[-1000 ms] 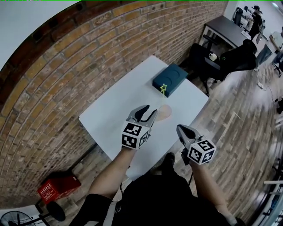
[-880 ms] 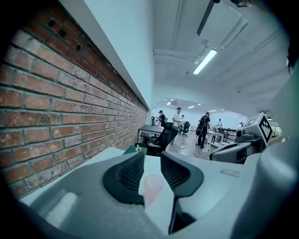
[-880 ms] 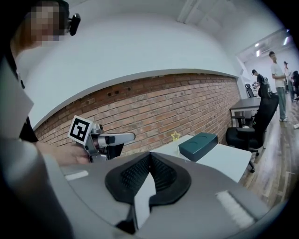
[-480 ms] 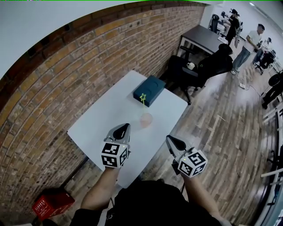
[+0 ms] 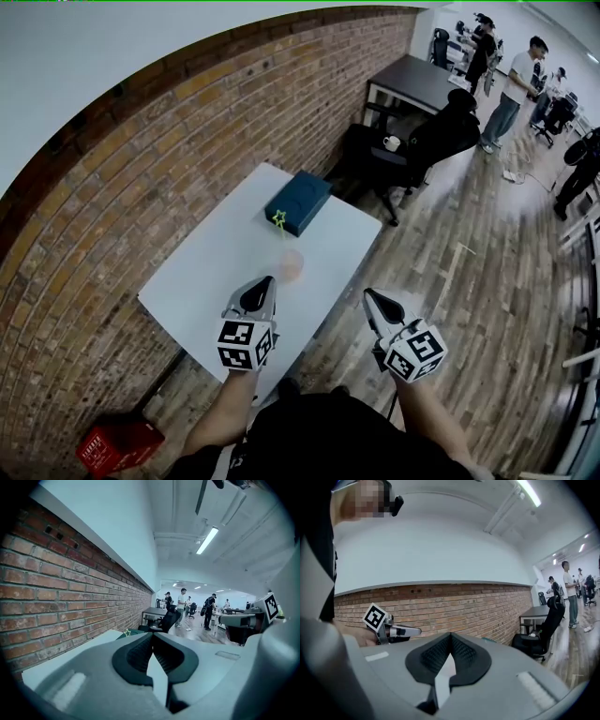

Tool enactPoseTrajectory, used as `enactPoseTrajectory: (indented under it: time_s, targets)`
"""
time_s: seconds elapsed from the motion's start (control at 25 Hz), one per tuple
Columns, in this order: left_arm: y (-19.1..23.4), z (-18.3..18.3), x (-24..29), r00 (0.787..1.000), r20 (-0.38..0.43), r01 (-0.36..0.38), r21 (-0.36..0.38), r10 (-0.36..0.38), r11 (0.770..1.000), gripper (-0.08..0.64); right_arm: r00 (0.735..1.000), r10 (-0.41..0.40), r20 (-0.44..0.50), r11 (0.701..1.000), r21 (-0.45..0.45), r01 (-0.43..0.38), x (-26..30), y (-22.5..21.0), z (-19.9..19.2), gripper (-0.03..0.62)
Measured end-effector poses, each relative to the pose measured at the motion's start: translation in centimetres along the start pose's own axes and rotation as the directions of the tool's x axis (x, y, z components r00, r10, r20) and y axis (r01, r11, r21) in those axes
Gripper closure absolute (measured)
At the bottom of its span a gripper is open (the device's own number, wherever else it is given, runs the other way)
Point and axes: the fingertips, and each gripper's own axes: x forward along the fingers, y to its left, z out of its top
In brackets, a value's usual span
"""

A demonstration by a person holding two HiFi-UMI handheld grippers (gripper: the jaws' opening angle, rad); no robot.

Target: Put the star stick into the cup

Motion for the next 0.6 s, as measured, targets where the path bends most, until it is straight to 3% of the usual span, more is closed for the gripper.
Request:
enactPoseTrajectory:
  time_s: [0.6]
  targets:
    - [-0.6, 1.1, 1.2, 1.0, 0.012, -0.02, -0.004, 0.02, 1.0, 0.554, 0.999, 0.023, 0.024, 0.999, -0.045, -0.021, -1.1, -1.1, 1.4, 0.595]
